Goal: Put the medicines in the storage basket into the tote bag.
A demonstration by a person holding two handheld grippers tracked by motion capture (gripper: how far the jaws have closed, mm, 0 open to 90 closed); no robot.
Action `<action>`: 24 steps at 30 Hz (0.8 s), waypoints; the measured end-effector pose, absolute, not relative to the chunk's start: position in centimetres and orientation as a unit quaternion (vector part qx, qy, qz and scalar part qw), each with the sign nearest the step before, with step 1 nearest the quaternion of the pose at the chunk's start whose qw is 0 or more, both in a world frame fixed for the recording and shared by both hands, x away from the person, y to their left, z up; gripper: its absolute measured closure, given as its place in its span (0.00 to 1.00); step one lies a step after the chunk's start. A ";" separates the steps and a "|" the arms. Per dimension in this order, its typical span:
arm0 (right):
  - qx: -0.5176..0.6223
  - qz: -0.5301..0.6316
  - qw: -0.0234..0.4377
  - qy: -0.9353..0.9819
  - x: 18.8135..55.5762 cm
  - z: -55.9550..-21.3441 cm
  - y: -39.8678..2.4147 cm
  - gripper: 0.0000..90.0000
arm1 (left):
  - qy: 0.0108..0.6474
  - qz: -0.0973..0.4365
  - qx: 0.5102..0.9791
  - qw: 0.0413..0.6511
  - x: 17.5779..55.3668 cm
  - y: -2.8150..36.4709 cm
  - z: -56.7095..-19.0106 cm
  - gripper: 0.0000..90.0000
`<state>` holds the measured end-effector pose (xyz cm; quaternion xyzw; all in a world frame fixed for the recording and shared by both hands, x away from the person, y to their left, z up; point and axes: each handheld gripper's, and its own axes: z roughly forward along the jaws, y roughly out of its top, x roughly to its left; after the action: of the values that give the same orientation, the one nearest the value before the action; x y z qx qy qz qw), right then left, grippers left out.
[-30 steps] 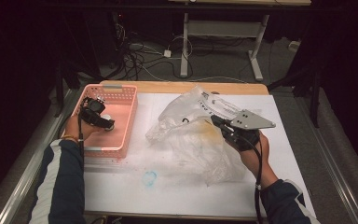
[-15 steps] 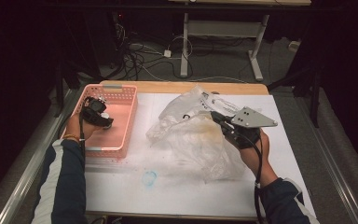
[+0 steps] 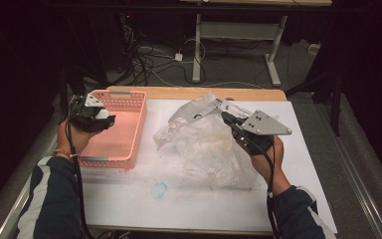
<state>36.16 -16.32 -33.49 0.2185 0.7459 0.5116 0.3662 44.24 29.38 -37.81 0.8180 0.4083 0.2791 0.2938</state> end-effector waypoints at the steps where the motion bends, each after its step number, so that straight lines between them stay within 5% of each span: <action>1: 0.218 0.511 0.363 0.748 36.2 -33.6 -16.2 1.00 | 0.404 0.281 0.817 0.300 44.0 29.2 -37.6 0.54; 24: 0.247 0.504 0.366 0.742 37.9 -34.5 -16.0 1.00 | 0.232 0.276 0.822 0.441 37.5 18.6 -35.0 0.54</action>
<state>37.94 -15.96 -34.48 0.2469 0.7424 0.5041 0.3657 37.49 18.55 -34.98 0.8216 0.2323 0.2761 0.4413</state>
